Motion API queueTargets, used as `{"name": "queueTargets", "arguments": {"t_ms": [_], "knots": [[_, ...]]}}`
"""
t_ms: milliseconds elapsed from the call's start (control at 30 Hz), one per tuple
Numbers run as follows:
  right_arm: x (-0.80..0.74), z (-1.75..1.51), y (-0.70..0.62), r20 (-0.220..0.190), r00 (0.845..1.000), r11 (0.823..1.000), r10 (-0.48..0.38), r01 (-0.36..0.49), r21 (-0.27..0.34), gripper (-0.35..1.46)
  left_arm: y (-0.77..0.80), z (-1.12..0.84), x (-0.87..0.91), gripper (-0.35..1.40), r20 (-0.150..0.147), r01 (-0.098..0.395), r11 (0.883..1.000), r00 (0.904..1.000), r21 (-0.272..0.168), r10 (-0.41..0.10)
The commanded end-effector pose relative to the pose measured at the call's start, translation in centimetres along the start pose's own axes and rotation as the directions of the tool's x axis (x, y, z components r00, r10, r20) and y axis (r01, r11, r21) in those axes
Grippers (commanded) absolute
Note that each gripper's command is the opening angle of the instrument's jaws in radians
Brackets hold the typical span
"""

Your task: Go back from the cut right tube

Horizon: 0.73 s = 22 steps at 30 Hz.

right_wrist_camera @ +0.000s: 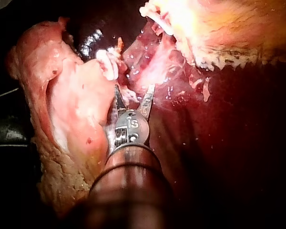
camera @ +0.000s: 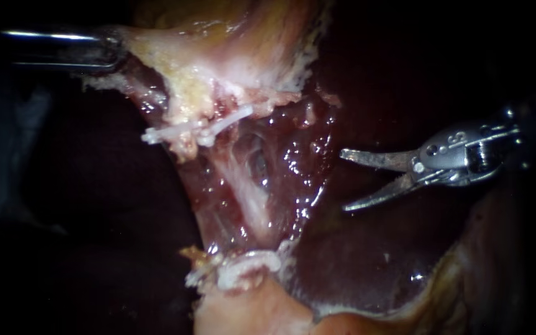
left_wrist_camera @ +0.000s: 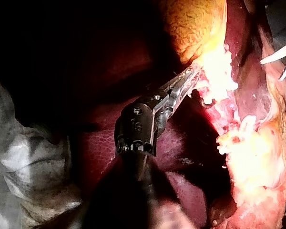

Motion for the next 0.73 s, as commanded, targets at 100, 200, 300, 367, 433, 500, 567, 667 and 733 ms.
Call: {"name": "queueTargets", "arguments": {"t_ms": [100, 200, 300, 367, 433, 500, 567, 667, 733], "knots": [[0.0, 0.0, 0.01, 0.0, 1.0, 1.0, -0.008, 0.008, -0.001, 1.45, -0.06, 0.14, -0.1, -0.35, 0.015, -0.008, 1.0, 0.9998, 0.003, 0.008], [-0.01, 0.0, 0.02, 0.001, 1.0, 1.0, -0.008, 0.008, -0.001, 1.45, -0.1, 0.24, -0.17, -0.35, 0.024, -0.007, 1.0, 0.9997, 0.003, 0.007], [-0.01, 0.0, 0.02, 0.001, 1.0, 1.0, -0.008, 0.008, -0.001, 1.45, -0.12, 0.28, -0.21, -0.35, 0.027, -0.004, 1.0, 0.9996, 0.004, 0.003], [-0.01, 0.0, 0.02, 0.001, 1.0, 1.0, -0.008, 0.008, -0.001, 1.45, -0.11, 0.3, -0.21, -0.35, 0.028, -0.004, 1.0, 0.9996, 0.002, 0.004], [-0.01, 0.0, 0.02, 0.001, 1.0, 1.0, -0.008, 0.008, -0.001, 1.45, -0.11, 0.31, -0.21, -0.35, 0.027, -0.004, 1.0, 0.9996, 0.002, 0.003], [-0.01, 0.0, 0.02, 0.001, 1.0, 1.0, -0.008, 0.008, -0.001, 1.45, -0.1, 0.31, -0.21, -0.35, 0.027, -0.003, 1.0, 0.9996, 0.003, 0.003], [-0.01, -0.01, 0.02, 0.001, 1.0, 1.0, -0.008, 0.008, -0.001, 1.45, -0.1, 0.32, -0.21, -0.35, 0.027, -0.003, 1.0, 0.9996, 0.003, 0.003], [-0.01, 0.0, 0.02, 0.001, 1.0, 1.0, -0.008, 0.008, -0.001, 1.45, -0.1, 0.31, -0.21, -0.35, 0.028, -0.003, 1.0, 0.9996, 0.0, 0.003], [0.01, 0.02, 0.02, 0.0, 1.0, 1.0, -0.007, 0.007, 0.004, 1.45, -0.09, 0.3, -0.2, -0.35, 0.029, -0.003, 1.0, 0.9996, -0.002, 0.003]]}}
